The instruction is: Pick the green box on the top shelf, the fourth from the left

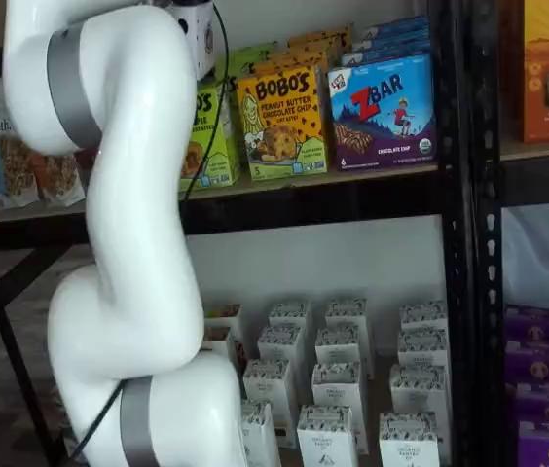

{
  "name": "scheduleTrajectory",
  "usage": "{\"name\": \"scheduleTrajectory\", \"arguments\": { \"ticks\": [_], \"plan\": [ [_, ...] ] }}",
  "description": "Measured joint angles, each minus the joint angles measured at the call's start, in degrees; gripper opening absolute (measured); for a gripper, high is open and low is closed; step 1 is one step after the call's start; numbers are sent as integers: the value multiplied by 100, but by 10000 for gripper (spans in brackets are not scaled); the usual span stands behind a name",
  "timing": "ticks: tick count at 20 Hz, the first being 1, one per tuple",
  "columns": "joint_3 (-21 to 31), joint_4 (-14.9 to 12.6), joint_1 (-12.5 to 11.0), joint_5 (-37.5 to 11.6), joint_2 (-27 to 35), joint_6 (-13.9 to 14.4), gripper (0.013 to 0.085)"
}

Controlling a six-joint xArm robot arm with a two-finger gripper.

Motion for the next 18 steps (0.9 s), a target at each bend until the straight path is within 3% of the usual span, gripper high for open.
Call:
{"name": "scheduleTrajectory", "arguments": {
  "ticks": [2, 7, 9, 18],
  "plan": [
    [47, 8, 4, -48, -22, 1, 770],
    [91, 17, 8, -93, -46, 1, 690],
    [99, 24, 8, -103, -52, 0, 610],
    [11, 15, 0, -20, -15, 4, 610]
  ]
}}
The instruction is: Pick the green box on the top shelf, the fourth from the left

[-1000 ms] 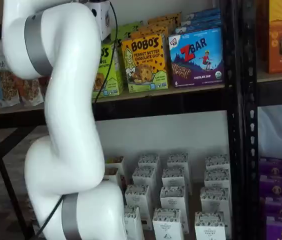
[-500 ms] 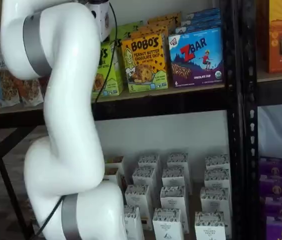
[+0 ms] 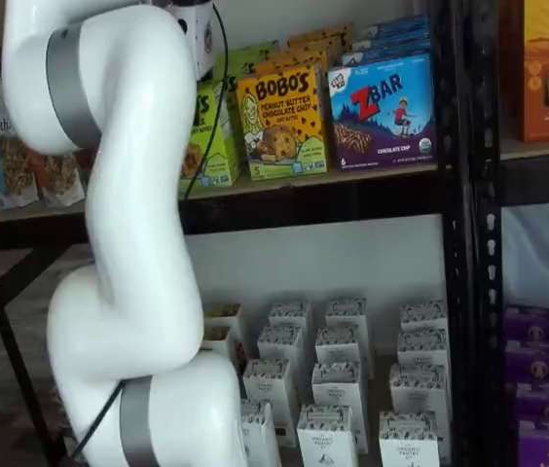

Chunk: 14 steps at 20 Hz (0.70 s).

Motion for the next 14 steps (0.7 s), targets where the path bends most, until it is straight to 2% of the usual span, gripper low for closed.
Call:
{"name": "scheduleTrajectory", "arguments": {
  "ticks": [11, 14],
  "plan": [
    [61, -11, 2, -42, -40, -4, 610],
    [116, 18, 2, -103, -73, -6, 530]
  ]
}}
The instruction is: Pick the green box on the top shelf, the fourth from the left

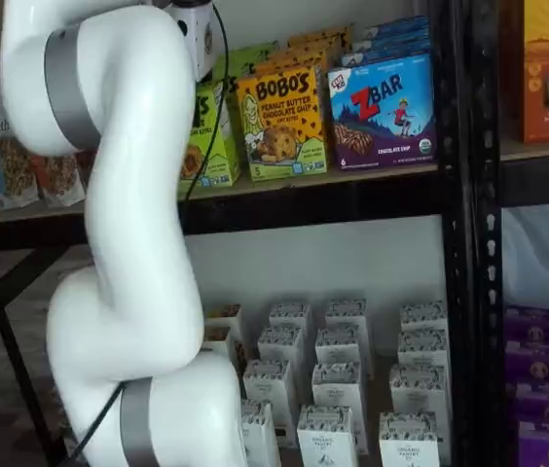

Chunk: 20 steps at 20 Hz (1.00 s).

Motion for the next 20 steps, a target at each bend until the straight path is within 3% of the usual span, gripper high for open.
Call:
{"name": "scheduleTrajectory", "arguments": {
  "ticks": [9, 14, 17, 20],
  "plan": [
    [32, 38, -8, -20, -24, -6, 330],
    [-1, 16, 2, 41, -1, 3, 330],
    [46, 49, -4, -18, -34, -2, 250],
    [-43, 31, -2, 105, 16, 5, 250]
  ]
}}
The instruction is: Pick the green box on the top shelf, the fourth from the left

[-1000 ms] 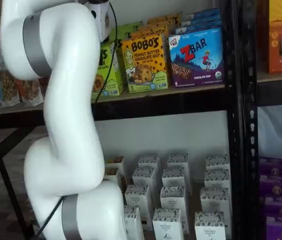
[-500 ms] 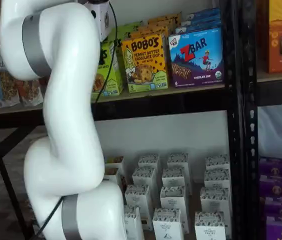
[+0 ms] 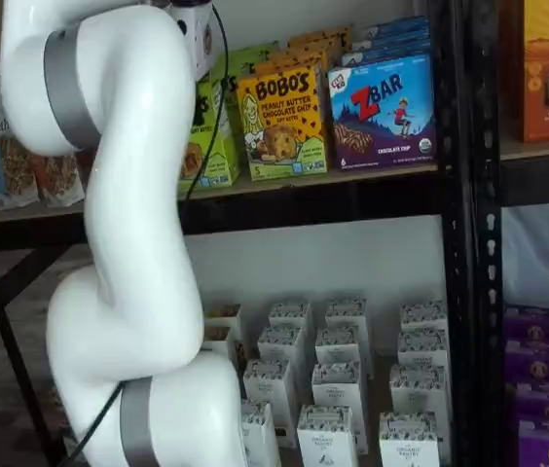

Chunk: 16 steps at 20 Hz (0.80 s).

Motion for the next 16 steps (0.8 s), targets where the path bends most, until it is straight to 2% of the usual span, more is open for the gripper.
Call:
{"name": "scheduleTrajectory", "arguments": {
  "ticks": [11, 16],
  "plan": [
    [-155, 204, 6, 412, -64, 78, 250],
    [94, 252, 59, 404, -401, 160, 250]
  ]
}}
